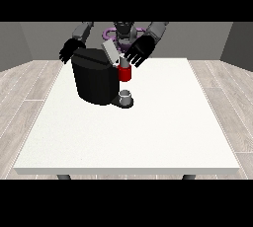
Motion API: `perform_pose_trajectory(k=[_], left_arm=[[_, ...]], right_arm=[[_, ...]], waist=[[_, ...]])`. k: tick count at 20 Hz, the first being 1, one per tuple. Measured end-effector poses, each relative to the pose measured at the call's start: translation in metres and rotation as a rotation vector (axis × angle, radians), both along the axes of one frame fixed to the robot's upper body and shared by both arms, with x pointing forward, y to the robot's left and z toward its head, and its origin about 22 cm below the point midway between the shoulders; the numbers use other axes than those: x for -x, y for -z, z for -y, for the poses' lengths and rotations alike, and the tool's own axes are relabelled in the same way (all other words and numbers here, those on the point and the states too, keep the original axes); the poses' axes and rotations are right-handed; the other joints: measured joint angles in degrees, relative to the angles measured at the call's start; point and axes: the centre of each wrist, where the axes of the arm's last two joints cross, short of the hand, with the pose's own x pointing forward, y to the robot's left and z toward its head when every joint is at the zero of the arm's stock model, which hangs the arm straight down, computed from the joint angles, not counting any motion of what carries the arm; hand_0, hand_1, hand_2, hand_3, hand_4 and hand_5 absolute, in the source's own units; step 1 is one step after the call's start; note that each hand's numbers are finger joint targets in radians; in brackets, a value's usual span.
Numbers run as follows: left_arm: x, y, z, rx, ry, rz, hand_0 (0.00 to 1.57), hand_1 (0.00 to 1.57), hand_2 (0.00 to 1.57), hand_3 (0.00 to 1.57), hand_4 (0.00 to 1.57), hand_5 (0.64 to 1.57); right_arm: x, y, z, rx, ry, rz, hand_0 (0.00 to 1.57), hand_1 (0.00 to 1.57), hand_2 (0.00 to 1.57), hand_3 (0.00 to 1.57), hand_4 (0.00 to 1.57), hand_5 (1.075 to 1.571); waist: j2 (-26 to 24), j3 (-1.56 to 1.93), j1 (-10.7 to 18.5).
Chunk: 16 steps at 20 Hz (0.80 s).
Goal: Insert the coffee pod into the coffee machine and close the lid
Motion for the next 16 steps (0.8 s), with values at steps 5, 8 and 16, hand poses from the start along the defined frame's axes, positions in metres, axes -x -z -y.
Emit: perform_pose_trajectory(k=[5, 8, 16], left_arm=[[0.000, 0.001, 0.001, -0.007, 0.013, 0.001, 1.19, 1.19, 1.27, 1.20, 0.51, 1.571], [0.000, -0.003, 0.001, -0.009, 0.007, 0.002, 1.18, 1.18, 1.25, 1.19, 0.49, 1.571], [-0.001, -0.005, 0.001, -0.011, 0.012, -0.008, 1.22, 1.22, 1.27, 1.17, 0.48, 1.571]], right_arm=[[-0.003, -0.006, 0.007, 0.004, 0.019, 0.017, 0.00, 0.00, 0.00, 0.00, 0.46, 1.571], [-0.001, 0.000, 0.012, -0.003, 0.021, 0.026, 0.00, 0.00, 0.00, 0.00, 0.46, 1.571], [-0.003, -0.003, 0.013, -0.003, 0.029, 0.026, 0.00, 0.00, 0.00, 0.00, 0.44, 1.571]], waist=[[0.5, 0.01, 0.6], [0.8, 0.02, 0.7], [1.2, 0.07, 0.8]])
